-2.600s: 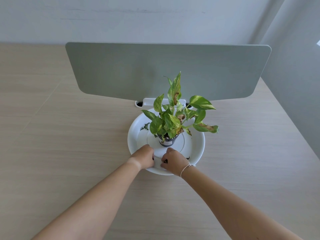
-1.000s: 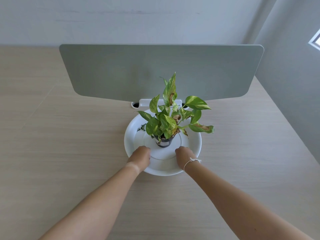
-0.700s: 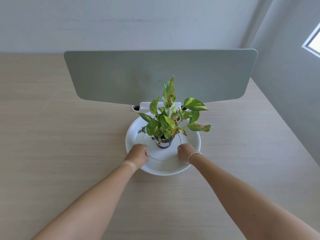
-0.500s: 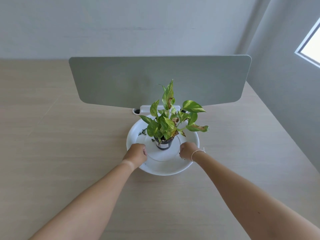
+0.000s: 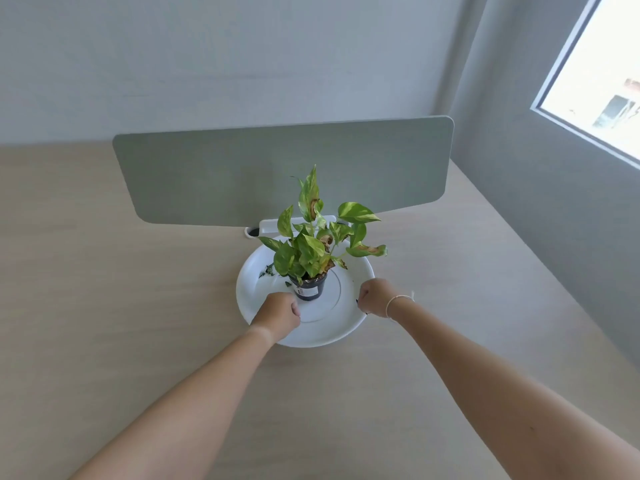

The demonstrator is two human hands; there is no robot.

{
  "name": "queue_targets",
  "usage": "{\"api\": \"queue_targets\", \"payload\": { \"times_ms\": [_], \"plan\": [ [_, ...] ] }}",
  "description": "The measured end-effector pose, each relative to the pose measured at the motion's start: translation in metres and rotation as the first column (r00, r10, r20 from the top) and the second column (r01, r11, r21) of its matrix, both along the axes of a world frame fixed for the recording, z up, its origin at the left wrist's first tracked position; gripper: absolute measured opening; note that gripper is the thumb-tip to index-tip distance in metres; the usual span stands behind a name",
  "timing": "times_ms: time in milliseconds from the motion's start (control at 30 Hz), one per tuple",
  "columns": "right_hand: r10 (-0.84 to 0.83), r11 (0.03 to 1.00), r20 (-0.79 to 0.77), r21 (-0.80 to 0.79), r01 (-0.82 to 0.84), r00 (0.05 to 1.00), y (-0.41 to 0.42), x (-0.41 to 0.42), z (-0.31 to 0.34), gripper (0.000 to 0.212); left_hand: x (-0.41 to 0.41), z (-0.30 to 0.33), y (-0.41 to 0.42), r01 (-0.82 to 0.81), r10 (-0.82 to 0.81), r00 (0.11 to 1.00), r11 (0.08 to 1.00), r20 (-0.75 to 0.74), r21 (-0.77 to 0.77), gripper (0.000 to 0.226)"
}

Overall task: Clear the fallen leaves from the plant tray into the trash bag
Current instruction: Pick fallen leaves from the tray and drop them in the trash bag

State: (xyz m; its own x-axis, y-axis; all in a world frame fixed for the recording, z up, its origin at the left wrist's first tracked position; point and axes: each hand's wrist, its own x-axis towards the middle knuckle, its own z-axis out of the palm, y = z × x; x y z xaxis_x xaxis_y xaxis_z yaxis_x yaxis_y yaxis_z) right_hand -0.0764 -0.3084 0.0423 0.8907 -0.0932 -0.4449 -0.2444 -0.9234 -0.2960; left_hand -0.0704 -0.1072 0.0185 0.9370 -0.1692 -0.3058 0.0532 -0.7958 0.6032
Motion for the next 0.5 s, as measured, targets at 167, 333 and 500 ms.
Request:
{"api": "queue_targets", "payload": {
  "times_ms": [167,333,500],
  "plan": [
    [-0.13,0.989,-0.025,0.069,0.131,0.991,-0.04,-0.023,0.012,0.02,-0.005,0.002,-0.05,0.131,-0.131,0.991,0.991,-0.018,-0.006,0.021],
    [-0.277,0.961,0.023,0.02,0.277,0.96,-0.101,-0.069,0.025,0.02,-0.02,0.006,-0.129,0.32,-0.32,0.947,0.947,-0.019,-0.022,0.024],
    [-0.565,0.825,0.038,0.056,0.563,0.824,-0.174,-0.136,0.03,0.038,-0.057,0.012,-0.22,0.52,-0.521,0.854,0.851,0.016,-0.075,0.017]
  ]
}}
